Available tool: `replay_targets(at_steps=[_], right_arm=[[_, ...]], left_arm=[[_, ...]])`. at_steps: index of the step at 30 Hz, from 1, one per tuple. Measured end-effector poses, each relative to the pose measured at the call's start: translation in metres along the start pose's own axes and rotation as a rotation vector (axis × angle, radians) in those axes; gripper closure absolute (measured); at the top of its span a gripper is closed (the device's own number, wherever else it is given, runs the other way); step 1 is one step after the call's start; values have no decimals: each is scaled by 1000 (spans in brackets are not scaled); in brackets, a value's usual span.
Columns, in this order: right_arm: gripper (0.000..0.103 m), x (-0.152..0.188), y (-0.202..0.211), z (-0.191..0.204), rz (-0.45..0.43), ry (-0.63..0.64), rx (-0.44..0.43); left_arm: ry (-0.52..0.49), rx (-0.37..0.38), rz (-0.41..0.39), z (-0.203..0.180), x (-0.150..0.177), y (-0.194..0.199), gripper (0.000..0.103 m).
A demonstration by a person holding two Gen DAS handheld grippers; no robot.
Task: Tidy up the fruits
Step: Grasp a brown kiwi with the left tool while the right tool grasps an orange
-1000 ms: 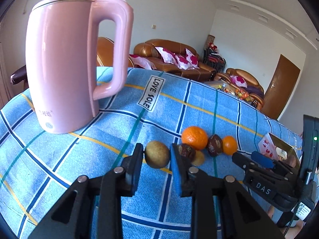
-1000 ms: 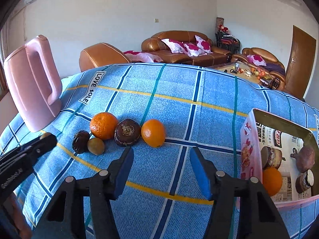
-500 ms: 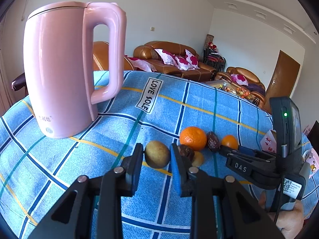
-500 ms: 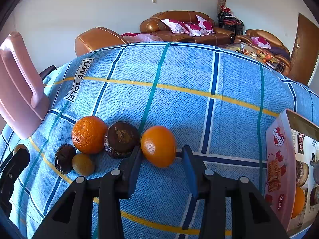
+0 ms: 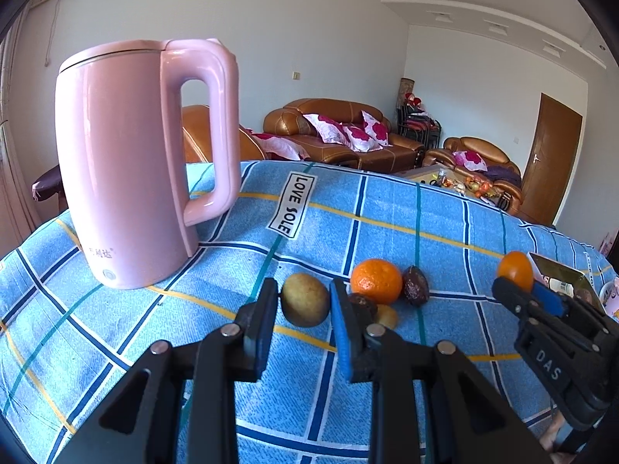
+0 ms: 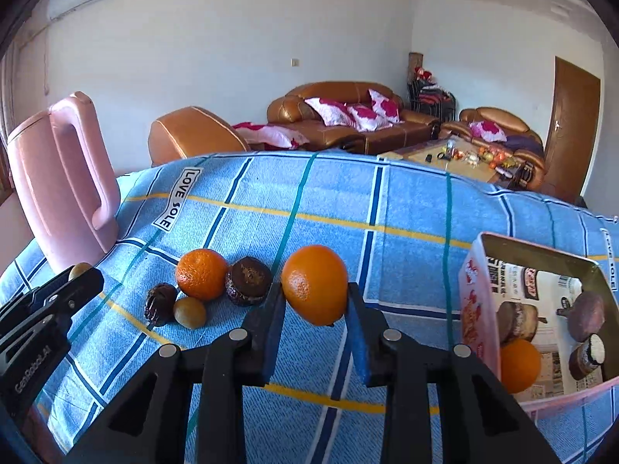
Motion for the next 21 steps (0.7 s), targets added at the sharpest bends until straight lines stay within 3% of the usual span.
replay_targets(at_steps=[8, 16, 21], right_arm=[[70, -5, 27, -4, -104, 48, 37], [70, 6, 40, -15, -103, 30, 22], [70, 10, 45, -26, -94, 14, 14]], left_arm=[[-45, -45, -47, -7, -2, 9, 74], [-113, -75, -92, -26, -2, 16, 74], [-110, -70, -78, -36, -1, 17, 74]])
Point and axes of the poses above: each gripper's, at about its wrist camera, not at the fingertips, and y roughly against the way its jaws point, z to its left, x to its underside, the point moved 5 cm from there along -y, roughly the way its jaws point, and after that the axes turned 6 degrees about -z, right-handed, at the moved point
